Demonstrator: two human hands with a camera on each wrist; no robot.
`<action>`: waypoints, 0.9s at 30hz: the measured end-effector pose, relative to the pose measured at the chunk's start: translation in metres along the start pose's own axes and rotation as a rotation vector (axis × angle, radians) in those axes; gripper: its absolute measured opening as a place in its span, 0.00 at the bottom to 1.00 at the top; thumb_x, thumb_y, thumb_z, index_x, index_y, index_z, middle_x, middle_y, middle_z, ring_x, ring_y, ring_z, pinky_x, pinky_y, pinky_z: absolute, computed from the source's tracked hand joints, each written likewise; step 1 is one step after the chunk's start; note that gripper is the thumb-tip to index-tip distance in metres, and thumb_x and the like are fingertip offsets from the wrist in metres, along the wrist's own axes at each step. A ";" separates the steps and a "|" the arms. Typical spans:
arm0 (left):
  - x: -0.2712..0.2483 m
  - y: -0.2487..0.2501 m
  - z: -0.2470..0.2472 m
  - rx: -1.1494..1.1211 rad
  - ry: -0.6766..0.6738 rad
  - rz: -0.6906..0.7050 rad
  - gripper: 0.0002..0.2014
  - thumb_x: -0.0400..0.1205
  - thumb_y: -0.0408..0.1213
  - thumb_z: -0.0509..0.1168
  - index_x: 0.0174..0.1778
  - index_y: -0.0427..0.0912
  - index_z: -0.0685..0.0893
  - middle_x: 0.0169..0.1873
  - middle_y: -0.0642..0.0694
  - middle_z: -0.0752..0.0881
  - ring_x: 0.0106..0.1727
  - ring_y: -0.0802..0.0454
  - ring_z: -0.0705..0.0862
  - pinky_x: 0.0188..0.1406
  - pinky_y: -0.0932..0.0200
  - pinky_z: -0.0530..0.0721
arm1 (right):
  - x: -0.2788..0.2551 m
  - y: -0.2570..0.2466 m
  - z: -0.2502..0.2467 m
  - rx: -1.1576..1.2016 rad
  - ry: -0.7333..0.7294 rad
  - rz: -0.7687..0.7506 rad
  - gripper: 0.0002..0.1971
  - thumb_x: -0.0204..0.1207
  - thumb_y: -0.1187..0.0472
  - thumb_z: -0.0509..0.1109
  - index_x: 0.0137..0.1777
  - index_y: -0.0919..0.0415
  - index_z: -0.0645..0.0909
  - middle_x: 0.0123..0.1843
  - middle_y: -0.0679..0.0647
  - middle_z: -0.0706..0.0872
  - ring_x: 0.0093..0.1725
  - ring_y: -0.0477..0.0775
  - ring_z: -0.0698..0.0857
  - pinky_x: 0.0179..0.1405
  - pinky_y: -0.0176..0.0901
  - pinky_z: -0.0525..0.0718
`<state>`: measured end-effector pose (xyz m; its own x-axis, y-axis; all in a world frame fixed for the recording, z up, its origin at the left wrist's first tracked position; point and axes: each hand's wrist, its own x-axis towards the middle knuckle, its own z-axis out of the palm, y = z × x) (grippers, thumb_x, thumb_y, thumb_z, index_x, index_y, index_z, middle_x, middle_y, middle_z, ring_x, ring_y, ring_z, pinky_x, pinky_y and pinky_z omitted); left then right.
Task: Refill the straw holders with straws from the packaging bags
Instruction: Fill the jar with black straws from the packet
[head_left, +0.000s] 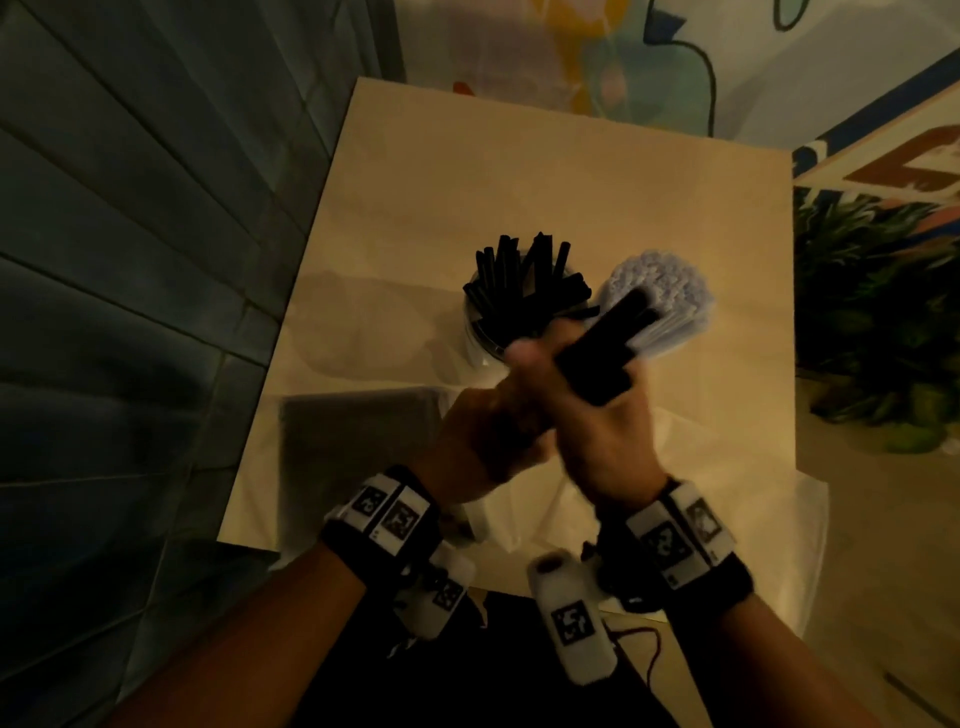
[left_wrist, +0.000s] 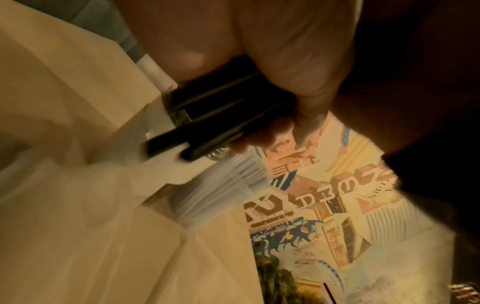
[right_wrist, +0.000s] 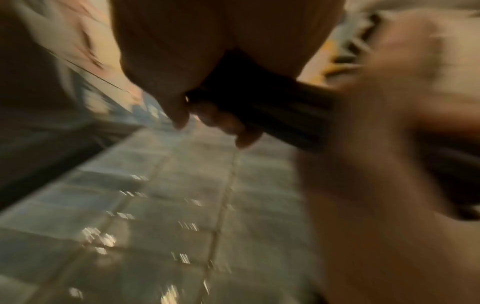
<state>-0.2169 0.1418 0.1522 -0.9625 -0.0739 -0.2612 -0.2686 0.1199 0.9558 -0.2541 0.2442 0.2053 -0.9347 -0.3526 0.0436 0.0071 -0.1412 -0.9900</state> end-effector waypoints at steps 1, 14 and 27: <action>0.010 -0.015 -0.018 0.053 -0.067 0.064 0.09 0.90 0.35 0.55 0.54 0.40 0.82 0.39 0.53 0.88 0.40 0.61 0.88 0.44 0.69 0.85 | 0.008 -0.009 -0.004 0.024 0.054 -0.047 0.14 0.78 0.60 0.69 0.30 0.58 0.77 0.25 0.58 0.78 0.25 0.59 0.79 0.28 0.52 0.79; 0.076 -0.075 -0.051 0.138 0.161 -0.064 0.54 0.58 0.58 0.83 0.79 0.49 0.65 0.76 0.52 0.71 0.75 0.56 0.70 0.74 0.57 0.72 | 0.085 0.041 -0.039 -0.271 0.333 0.032 0.12 0.75 0.62 0.78 0.48 0.70 0.80 0.41 0.60 0.88 0.41 0.54 0.89 0.45 0.48 0.88; 0.141 -0.074 -0.045 0.236 -0.068 -0.106 0.56 0.60 0.43 0.87 0.80 0.52 0.60 0.75 0.51 0.72 0.70 0.58 0.74 0.68 0.64 0.76 | 0.013 0.092 -0.065 -0.620 0.382 0.215 0.30 0.72 0.54 0.81 0.72 0.57 0.75 0.47 0.50 0.85 0.35 0.43 0.85 0.34 0.29 0.82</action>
<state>-0.3314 0.0776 0.0509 -0.9266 -0.0327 -0.3747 -0.3625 0.3435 0.8664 -0.2883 0.2863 0.1056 -0.9942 0.0471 -0.0966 0.1074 0.4797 -0.8708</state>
